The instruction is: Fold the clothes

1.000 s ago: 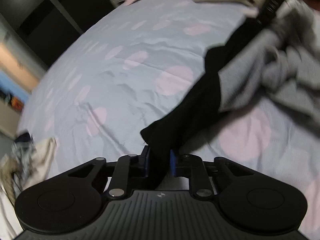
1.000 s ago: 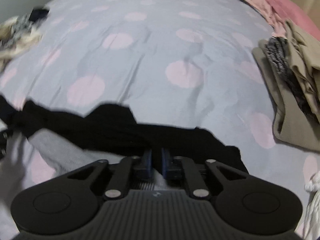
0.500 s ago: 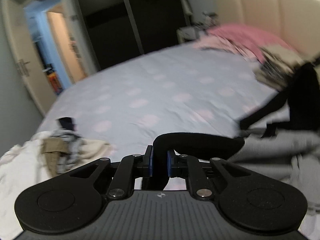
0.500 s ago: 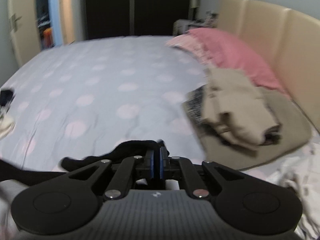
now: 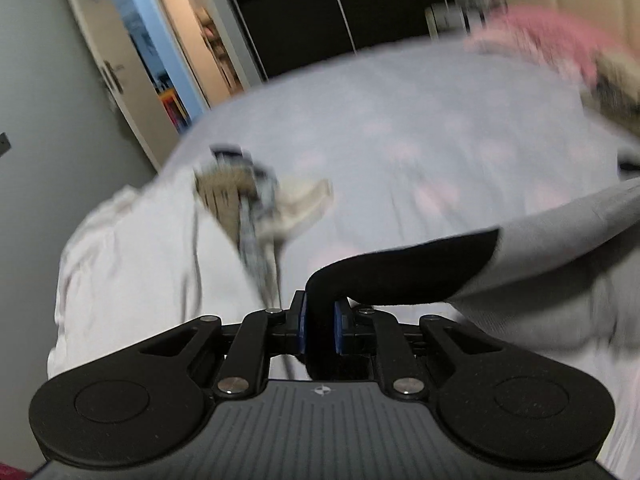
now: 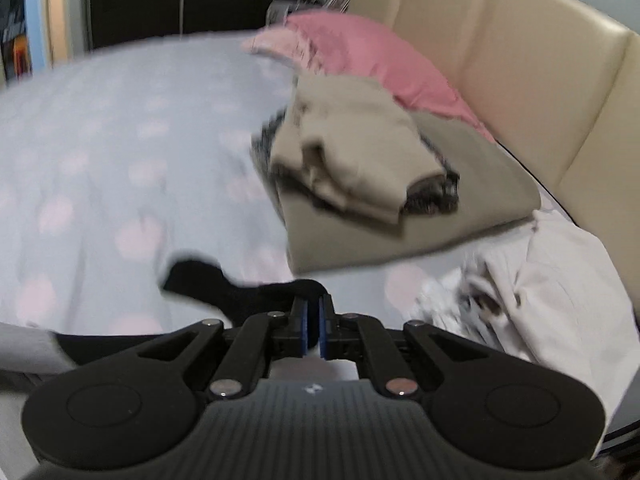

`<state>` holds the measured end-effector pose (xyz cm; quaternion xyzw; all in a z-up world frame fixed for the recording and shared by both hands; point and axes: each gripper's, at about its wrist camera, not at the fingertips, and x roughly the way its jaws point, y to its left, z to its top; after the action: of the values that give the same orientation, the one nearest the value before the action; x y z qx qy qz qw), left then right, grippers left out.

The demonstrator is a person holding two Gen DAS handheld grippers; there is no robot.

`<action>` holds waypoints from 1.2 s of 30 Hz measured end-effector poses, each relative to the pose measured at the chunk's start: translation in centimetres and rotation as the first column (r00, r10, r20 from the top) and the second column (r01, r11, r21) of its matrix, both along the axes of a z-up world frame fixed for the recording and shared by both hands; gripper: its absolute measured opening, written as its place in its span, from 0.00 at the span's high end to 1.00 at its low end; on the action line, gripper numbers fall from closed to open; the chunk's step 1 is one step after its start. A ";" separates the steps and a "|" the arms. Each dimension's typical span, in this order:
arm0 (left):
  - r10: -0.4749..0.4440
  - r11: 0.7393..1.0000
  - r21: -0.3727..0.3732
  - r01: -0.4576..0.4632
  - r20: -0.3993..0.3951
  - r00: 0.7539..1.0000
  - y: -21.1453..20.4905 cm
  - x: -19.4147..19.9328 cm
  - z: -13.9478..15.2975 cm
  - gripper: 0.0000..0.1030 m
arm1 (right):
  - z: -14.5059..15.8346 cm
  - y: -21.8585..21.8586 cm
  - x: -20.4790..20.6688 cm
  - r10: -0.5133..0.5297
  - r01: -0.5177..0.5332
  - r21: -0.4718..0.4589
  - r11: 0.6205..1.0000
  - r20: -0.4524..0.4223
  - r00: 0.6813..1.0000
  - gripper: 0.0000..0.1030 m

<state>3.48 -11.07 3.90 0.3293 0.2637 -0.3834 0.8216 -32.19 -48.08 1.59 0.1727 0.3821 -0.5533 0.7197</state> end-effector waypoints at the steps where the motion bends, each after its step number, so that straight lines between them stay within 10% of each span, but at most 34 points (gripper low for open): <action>1: -0.007 0.999 0.043 0.008 -0.014 1.000 0.1 -0.3 -1.0 0.89 | -0.8 0.1 -0.1 0.004 -0.003 0.021 1.000 -0.027 1.000 0.95; 8: -0.045 0.963 0.259 0.069 -0.097 0.994 1.7 -1.0 -6.2 0.88 | -6.2 0.8 -0.3 0.064 -0.039 0.140 0.989 -0.179 0.982 0.94; 15: -0.146 0.930 0.322 0.176 -0.116 0.983 2.7 -2.8 -6.2 0.75 | -5.7 1.6 -0.5 0.098 -0.066 0.188 0.980 -0.166 0.981 0.82; 26: -0.181 0.981 0.021 0.191 -0.239 0.954 0.4 -1.2 -1.7 0.60 | -2.8 3.5 1.0 0.211 -0.221 0.171 0.960 0.075 0.975 0.69; 36: -0.128 0.989 0.013 0.148 -0.422 0.898 -4.2 1.1 -5.7 0.60 | -5.6 3.8 5.9 0.369 -0.406 0.207 0.890 0.194 0.909 0.63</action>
<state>4.55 -15.25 -1.78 0.2754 0.4186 -0.4965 0.7088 -26.29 -44.31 -3.97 0.2205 0.4185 -0.3329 0.8157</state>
